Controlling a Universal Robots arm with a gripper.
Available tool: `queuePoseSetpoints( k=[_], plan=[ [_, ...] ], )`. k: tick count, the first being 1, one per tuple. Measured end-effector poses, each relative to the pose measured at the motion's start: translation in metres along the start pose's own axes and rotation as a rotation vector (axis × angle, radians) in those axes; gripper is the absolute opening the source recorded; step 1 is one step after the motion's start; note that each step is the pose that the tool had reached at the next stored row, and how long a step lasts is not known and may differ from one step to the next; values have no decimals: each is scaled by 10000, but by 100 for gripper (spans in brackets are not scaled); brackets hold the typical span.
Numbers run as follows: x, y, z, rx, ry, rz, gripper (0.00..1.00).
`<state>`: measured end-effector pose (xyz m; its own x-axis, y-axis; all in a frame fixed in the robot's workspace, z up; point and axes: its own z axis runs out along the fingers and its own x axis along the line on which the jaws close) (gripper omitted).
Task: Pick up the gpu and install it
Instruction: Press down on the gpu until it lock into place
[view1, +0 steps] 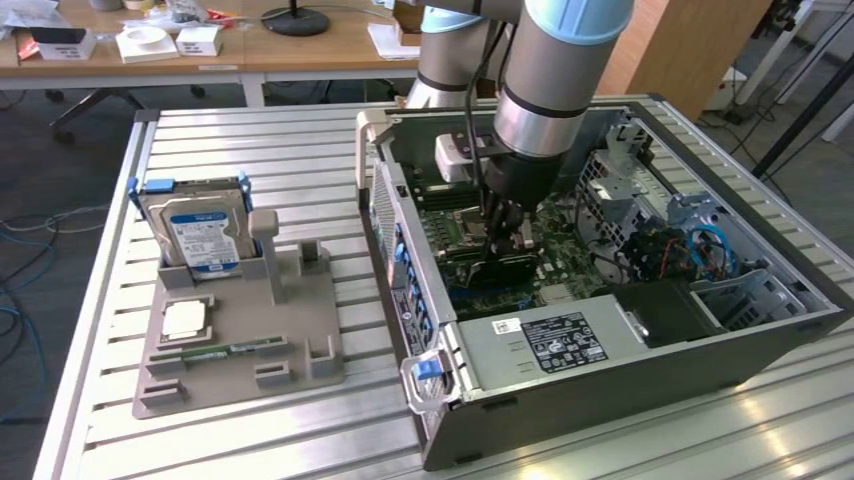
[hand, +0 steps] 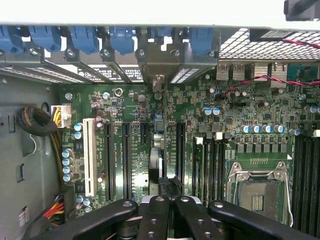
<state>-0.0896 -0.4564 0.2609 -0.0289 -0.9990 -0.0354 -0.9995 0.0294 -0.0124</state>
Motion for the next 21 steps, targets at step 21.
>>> queuePoseSetpoints(
  k=[21],
  plan=[
    [-2,0,-58,2,41,0,10]
  ],
)
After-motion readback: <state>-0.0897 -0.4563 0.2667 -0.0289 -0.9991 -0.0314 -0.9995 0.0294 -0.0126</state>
